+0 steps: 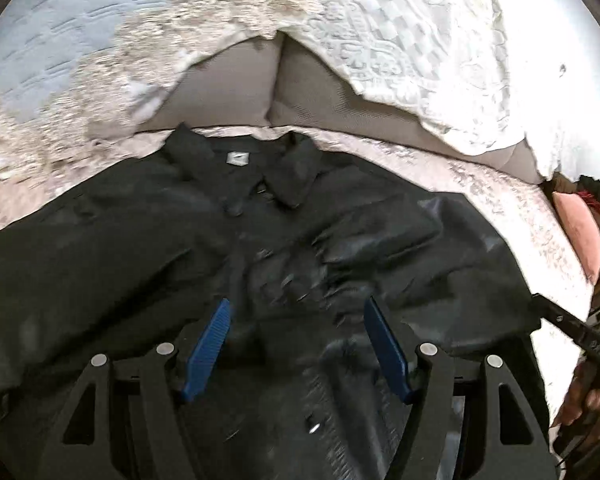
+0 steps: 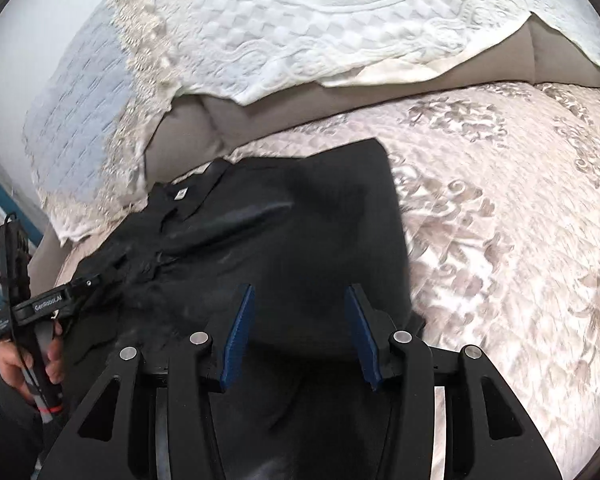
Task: Fold large clothes
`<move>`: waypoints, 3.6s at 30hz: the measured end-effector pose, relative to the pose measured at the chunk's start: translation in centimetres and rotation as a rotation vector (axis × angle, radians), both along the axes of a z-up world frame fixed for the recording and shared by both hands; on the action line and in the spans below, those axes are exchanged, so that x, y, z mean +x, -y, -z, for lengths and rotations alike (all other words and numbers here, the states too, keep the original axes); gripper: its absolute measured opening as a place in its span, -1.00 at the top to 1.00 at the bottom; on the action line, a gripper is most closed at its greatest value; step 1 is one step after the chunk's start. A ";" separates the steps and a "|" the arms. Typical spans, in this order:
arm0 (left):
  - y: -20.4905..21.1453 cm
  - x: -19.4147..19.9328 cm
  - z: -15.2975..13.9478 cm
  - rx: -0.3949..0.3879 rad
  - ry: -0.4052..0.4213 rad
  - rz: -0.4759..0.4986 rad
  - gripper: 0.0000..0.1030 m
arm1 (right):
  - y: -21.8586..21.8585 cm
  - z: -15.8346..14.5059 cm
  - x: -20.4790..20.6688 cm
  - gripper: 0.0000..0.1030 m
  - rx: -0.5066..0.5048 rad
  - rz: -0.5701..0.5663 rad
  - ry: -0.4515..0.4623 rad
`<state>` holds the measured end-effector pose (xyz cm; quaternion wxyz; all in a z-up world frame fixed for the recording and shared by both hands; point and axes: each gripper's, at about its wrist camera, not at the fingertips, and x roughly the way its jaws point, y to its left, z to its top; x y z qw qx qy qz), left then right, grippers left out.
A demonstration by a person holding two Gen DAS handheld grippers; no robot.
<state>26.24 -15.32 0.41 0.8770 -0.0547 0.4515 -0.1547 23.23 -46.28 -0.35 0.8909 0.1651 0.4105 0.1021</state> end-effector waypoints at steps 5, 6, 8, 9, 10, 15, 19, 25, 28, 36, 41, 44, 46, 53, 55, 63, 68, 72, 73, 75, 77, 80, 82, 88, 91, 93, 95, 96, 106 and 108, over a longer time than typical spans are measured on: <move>1.8 2.7 4.2 0.090 -0.089 0.010 -0.37 | 0.4 3.8 2.5 0.29 -0.054 0.021 -0.104; 1.8 3.1 5.0 0.105 -0.108 0.005 -0.36 | 0.4 4.4 2.9 0.37 -0.081 0.029 -0.124; 1.5 3.0 5.0 0.110 -0.097 0.016 -0.34 | 0.6 4.1 2.9 0.38 -0.083 0.033 -0.122; 1.3 2.6 4.3 0.105 -0.091 0.017 -0.34 | 0.7 3.6 2.7 0.38 -0.080 0.036 -0.117; 0.9 2.1 3.5 0.096 -0.076 0.019 -0.34 | 0.7 2.7 2.3 0.37 -0.080 0.036 -0.101; -3.2 -1.0 -0.9 0.152 0.068 -0.023 -0.34 | 0.8 0.2 1.4 0.34 -0.109 0.018 -0.036; -8.7 -2.3 -2.1 0.259 0.130 -0.151 -0.34 | 1.1 1.9 2.4 0.34 -0.125 0.039 -0.086; -15.7 -2.8 1.0 0.319 0.023 -0.294 -0.34 | 1.3 4.3 3.0 0.34 -0.151 0.048 -0.147; -17.1 -3.7 1.0 0.295 0.027 -0.320 -0.34 | 1.1 2.8 2.5 0.34 -0.166 0.049 -0.122; -19.3 -4.2 4.4 0.274 -0.050 -0.360 -0.39 | -0.1 4.3 3.1 0.34 -0.219 0.016 -0.172; -18.9 -4.9 3.8 0.279 -0.033 -0.359 -0.40 | -0.4 3.6 2.6 0.34 -0.231 0.025 -0.158; -18.9 -5.6 2.9 0.273 -0.016 -0.357 -0.40 | -0.6 2.4 1.7 0.34 -0.228 0.017 -0.137; -18.7 -6.4 2.1 0.271 0.002 -0.352 -0.40 | -0.7 1.5 0.8 0.33 -0.215 0.007 -0.120; -17.3 -10.6 -0.7 0.279 0.071 -0.312 -0.40 | -2.4 -0.7 -2.6 0.23 -0.182 -0.029 -0.074; -16.8 -11.9 -1.3 0.276 0.090 -0.300 -0.40 | -3.1 -1.5 -4.0 0.19 -0.162 -0.043 -0.058; -16.0 -17.6 -1.9 0.266 0.105 -0.272 -0.40 | -5.5 -2.7 -10.2 -0.21 -0.097 -0.099 -0.034; -16.6 -20.7 -0.9 0.273 0.072 -0.273 -0.40 | -5.6 -2.0 -13.9 -0.22 -0.082 -0.095 -0.056; -18.1 -23.2 0.3 0.269 0.037 -0.298 -0.41 | -4.8 -1.4 -16.4 -0.23 -0.071 -0.069 -0.071; -18.6 -23.6 0.7 0.274 0.026 -0.307 -0.41 | -4.6 -1.3 -16.8 -0.23 -0.073 -0.060 -0.072; -19.6 -24.4 1.4 0.280 0.004 -0.334 -0.41 | -3.9 -1.1 -17.5 -0.24 -0.079 -0.036 -0.075; -20.8 -24.9 2.0 0.262 -0.017 -0.362 -0.42 | -3.1 -0.9 -17.9 -0.24 -0.082 -0.007 -0.078; -22.4 -25.5 2.6 0.244 -0.034 -0.410 -0.42 | -2.0 -0.4 -17.9 -0.27 -0.070 0.025 -0.088; -23.2 -25.7 3.1 0.217 -0.043 -0.422 -0.42 | -1.5 0.0 -17.9 -0.27 -0.073 0.045 -0.092; -24.9 -25.6 4.3 0.173 -0.066 -0.477 -0.49 | 0.8 2.4 -17.2 -0.28 0.005 0.116 -0.171; -25.0 -25.6 4.5 0.152 -0.072 -0.473 -0.55 | 1.1 3.3 -17.0 -0.28 0.061 0.096 -0.219; -24.7 -26.0 4.5 0.150 -0.079 -0.454 -0.55 | 0.3 3.3 -17.2 -0.28 0.072 0.054 -0.230; -24.5 -26.7 4.5 0.131 -0.087 -0.439 -0.55 | -0.2 3.6 -17.8 -0.28 0.090 0.028 -0.249; -24.5 -27.1 4.5 0.113 -0.093 -0.435 -0.55 | -0.4 3.6 -18.1 -0.28 0.093 0.025 -0.250; -24.1 -27.5 4.3 0.072 -0.136 -0.437 -0.13 | -1.1 4.5 -18.0 0.68 0.195 -0.006 -0.291; -23.8 -27.6 4.1 0.045 -0.133 -0.418 0.35 | -1.3 4.4 -18.0 0.76 0.192 -0.006 -0.282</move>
